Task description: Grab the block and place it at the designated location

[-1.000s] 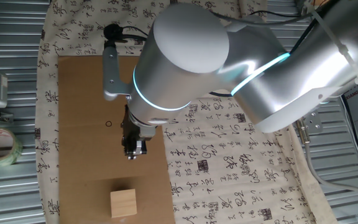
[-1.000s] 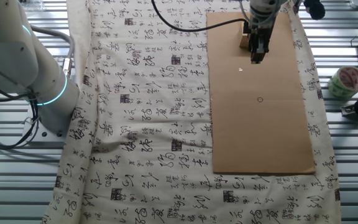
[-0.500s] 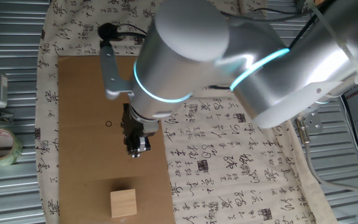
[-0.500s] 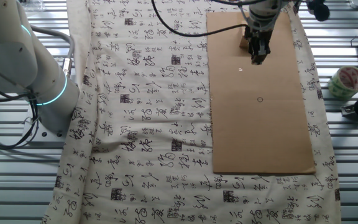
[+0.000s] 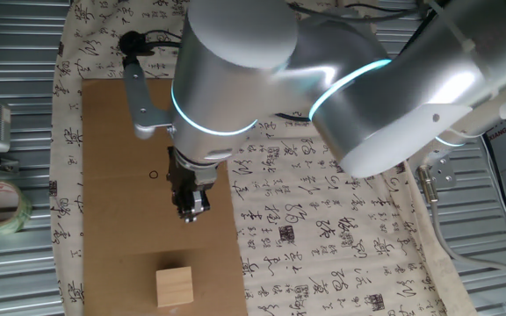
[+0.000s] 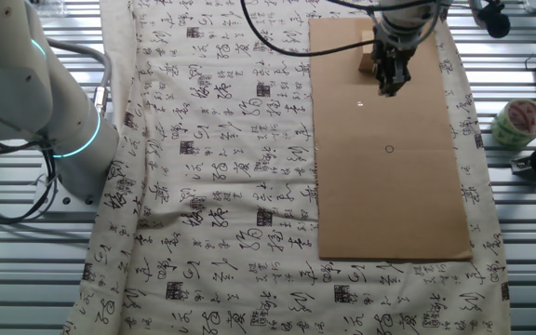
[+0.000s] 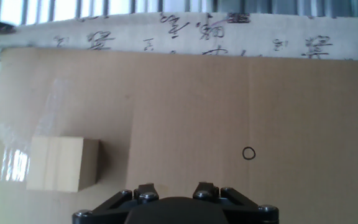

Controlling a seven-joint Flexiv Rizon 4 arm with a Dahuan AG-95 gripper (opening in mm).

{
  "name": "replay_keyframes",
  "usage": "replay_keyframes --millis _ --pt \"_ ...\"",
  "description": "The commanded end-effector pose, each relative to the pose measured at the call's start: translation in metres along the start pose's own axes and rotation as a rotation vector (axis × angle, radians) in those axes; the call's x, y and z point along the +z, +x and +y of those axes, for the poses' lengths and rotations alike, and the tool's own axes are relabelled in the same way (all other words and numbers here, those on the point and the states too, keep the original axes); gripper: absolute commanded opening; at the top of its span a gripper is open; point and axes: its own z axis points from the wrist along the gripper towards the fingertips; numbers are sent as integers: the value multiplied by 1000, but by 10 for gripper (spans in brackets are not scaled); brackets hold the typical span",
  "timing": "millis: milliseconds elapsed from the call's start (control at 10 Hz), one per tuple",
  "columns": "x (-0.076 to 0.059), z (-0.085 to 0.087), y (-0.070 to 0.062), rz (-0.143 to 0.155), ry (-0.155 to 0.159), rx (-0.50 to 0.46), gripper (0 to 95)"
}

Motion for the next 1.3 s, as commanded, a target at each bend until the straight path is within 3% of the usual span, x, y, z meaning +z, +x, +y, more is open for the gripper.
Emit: replay_keyframes --millis 100,300,600,1300 --pt "1 0 -1 14 60 -9 380" --pt "1 0 -1 15 59 9 380" --pt "1 0 -1 19 1 -9 380" --pt "1 0 -1 30 -33 -72 380"
